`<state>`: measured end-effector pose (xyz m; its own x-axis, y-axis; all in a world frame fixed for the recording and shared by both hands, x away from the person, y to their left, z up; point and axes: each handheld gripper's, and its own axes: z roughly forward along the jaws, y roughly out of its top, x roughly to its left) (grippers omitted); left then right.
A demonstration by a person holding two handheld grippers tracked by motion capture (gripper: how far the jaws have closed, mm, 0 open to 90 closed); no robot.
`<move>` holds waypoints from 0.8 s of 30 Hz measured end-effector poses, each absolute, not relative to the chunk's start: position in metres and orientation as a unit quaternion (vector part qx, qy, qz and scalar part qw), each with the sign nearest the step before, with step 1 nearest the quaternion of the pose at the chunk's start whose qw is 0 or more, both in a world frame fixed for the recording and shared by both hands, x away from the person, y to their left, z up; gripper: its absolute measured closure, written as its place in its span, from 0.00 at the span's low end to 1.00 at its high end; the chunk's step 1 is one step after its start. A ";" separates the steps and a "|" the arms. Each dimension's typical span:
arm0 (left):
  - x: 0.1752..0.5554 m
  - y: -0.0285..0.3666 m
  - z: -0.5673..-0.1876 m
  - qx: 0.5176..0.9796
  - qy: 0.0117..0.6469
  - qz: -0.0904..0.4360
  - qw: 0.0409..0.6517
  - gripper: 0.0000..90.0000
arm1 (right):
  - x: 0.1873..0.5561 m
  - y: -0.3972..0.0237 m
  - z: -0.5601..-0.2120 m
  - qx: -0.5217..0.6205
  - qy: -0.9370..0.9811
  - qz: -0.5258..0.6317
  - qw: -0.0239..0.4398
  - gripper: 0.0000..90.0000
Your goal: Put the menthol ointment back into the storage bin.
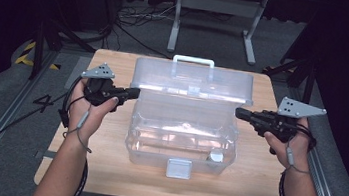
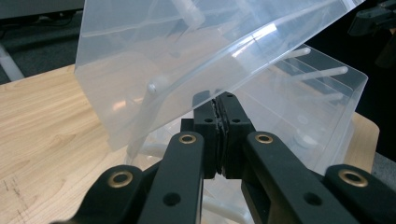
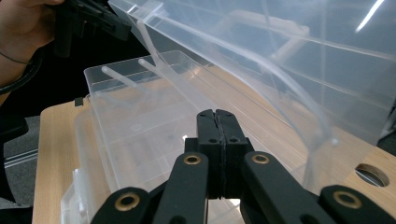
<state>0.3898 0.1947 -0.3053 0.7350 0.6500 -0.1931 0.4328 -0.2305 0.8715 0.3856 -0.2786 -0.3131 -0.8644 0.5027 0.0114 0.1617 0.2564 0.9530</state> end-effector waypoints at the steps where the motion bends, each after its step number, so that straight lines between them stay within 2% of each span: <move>1: 0.389 0.195 -0.305 0.778 0.348 0.104 0.512 0.97 | 0.386 -0.280 -0.314 0.216 0.778 0.571 0.149 1.00; 24: 0.378 0.195 -0.307 0.800 0.338 0.088 0.487 0.97 | 0.382 -0.291 -0.315 0.228 0.785 0.561 0.132 1.00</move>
<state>0.3778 0.1948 -0.3070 0.7556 0.6272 -0.1887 0.4556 -0.2964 0.8394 0.3823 -0.2913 -0.3145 -0.8613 0.5058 0.0482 0.2090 0.2662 0.9410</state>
